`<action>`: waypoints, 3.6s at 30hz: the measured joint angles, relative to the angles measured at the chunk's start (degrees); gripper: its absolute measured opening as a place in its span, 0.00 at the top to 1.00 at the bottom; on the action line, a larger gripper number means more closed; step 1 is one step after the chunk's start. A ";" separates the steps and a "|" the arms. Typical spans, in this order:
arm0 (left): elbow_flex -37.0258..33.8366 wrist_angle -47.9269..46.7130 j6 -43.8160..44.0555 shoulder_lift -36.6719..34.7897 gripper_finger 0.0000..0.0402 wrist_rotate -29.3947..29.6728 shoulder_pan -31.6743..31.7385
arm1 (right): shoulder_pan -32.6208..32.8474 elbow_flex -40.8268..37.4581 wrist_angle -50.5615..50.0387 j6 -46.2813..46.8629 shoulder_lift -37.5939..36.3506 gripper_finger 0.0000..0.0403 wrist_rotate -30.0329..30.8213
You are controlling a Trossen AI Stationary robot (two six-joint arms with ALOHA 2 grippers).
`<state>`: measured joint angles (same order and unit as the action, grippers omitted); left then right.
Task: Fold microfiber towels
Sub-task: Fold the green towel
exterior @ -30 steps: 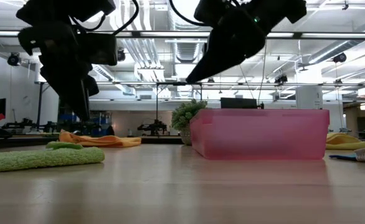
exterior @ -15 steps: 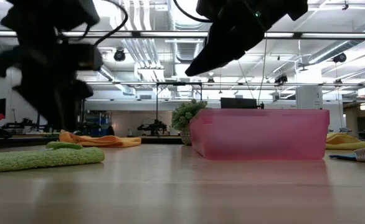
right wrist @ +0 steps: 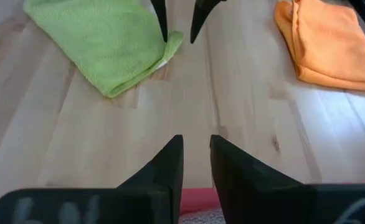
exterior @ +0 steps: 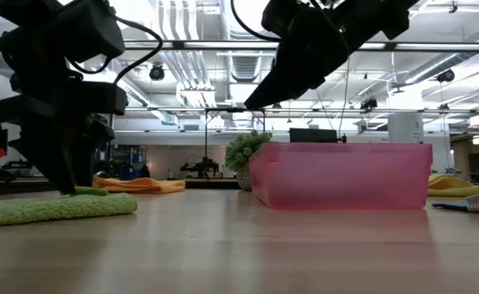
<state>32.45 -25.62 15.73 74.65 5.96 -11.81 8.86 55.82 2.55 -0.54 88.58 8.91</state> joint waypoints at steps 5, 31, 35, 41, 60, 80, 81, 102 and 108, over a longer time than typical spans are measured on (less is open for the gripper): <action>-0.02 1.07 0.02 1.30 0.64 -0.04 0.02 | 0.00 -0.76 1.06 0.13 0.02 0.82 0.04; 14.31 -6.26 0.29 -15.02 1.00 1.06 -0.31 | -0.02 0.07 16.32 -0.07 3.28 0.68 -1.79; 17.31 -6.80 0.40 -19.73 1.00 2.91 -0.31 | -0.02 1.36 16.22 -0.66 3.15 0.61 -1.79; 17.91 -4.52 1.31 -24.09 1.00 3.58 -0.33 | -0.02 3.35 16.25 -0.80 3.26 0.53 -1.76; 12.52 1.81 6.12 -14.96 1.00 -0.60 -0.34 | -0.13 4.78 19.49 -0.07 4.92 0.52 -1.41; 12.48 4.99 5.84 -12.37 1.00 5.17 -0.20 | -1.95 10.79 25.66 -0.48 12.71 0.52 -1.39; 12.48 5.51 5.84 -12.37 1.00 5.24 -0.20 | -2.00 10.93 25.05 -0.48 12.80 0.52 -1.39; 12.50 6.77 1.49 -12.92 0.93 6.14 -0.20 | -2.02 12.37 20.05 -0.52 14.99 0.93 -1.42; 12.50 5.63 -3.30 -13.62 0.78 5.86 -0.20 | -2.01 12.29 19.85 -1.06 14.64 0.97 -1.62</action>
<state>44.95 -19.98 12.43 61.03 11.82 -12.01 6.85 68.10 22.39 -1.59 103.21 7.29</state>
